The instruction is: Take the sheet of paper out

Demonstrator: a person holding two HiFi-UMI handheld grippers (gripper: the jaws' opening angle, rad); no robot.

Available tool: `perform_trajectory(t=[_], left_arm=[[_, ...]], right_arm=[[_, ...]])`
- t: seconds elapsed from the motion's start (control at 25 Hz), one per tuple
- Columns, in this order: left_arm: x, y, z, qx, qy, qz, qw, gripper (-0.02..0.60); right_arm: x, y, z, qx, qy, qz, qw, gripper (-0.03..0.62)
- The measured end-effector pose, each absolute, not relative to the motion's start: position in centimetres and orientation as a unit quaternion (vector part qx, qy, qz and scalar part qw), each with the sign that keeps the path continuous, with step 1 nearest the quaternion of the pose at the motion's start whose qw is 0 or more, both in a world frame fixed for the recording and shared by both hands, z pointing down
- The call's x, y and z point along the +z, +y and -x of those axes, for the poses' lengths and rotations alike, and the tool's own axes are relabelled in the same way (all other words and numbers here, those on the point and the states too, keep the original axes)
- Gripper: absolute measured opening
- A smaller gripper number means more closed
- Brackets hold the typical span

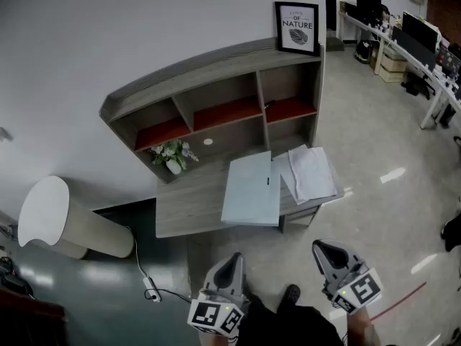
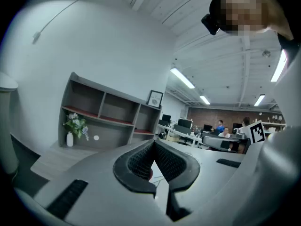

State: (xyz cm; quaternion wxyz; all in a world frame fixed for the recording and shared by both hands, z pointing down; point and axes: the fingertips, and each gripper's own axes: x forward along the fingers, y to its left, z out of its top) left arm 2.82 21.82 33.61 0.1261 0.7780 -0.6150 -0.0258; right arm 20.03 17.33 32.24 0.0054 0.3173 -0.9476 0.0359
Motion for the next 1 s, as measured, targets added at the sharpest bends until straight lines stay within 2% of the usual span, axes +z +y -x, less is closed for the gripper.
perform_trajectory(t=[0.52,1.0], left_arm=[[34.9,22.1,-6.0,0.001,-0.626,-0.771,0.112,0.012],[40.5,20.0,-8.1,0.103,-0.619,-0.772,0.097,0.014]], right_arm=[[32.8,18.1,-22.3,0.067,-0.952,-0.298,-0.016,0.012],[34.5,16.6,-22.3,0.103,-0.946,-0.306,-0.018,0.012]])
